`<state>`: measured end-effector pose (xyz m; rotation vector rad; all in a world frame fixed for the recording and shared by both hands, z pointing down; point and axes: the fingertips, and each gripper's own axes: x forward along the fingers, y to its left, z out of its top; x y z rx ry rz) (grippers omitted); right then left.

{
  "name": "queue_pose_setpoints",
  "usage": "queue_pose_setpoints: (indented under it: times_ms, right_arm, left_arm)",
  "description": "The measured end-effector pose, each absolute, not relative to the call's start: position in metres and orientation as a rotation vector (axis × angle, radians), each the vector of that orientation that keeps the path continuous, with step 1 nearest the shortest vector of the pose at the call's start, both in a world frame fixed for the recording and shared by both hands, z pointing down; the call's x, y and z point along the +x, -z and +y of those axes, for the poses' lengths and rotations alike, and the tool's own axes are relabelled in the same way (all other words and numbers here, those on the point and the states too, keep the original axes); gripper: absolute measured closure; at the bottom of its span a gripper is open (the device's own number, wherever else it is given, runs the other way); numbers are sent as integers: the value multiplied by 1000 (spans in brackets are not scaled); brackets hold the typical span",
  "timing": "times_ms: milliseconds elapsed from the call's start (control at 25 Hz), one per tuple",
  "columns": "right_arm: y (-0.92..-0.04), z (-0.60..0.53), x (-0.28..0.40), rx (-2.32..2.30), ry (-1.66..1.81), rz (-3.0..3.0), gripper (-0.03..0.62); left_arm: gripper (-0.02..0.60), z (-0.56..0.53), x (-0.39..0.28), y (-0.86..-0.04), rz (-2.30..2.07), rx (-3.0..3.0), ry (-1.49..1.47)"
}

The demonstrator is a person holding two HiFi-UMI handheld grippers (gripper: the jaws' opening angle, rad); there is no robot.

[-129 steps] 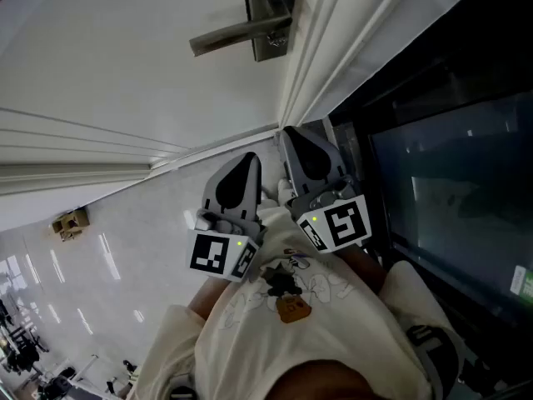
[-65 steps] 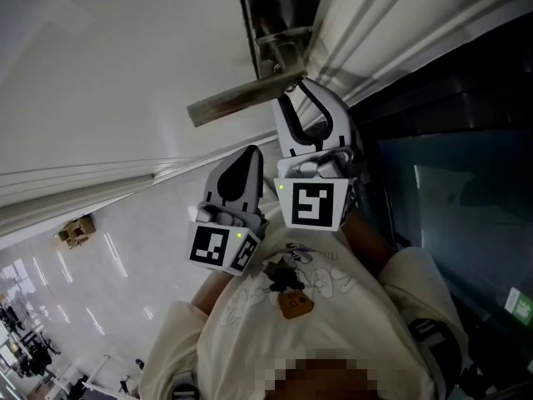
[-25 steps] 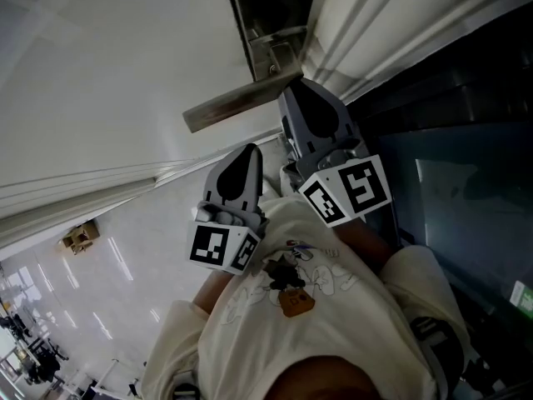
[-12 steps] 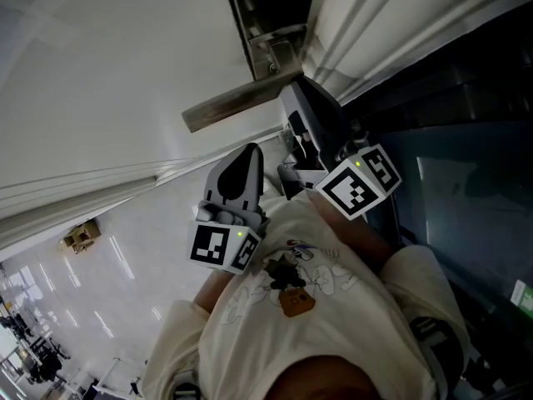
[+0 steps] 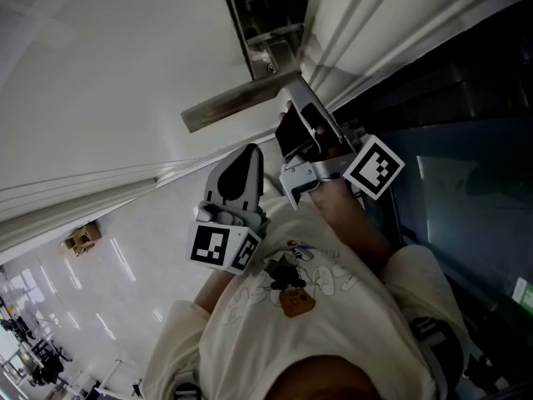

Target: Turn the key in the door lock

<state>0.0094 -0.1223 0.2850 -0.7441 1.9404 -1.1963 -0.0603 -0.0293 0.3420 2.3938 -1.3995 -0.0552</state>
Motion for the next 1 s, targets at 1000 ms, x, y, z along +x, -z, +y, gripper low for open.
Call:
queue_pose_setpoints:
  times_ms: [1000]
  right_arm:
    - [-277,-95,23,-891,905,2220,586]
  left_arm:
    - [575,-25,-54,-337,-1396,2413,46]
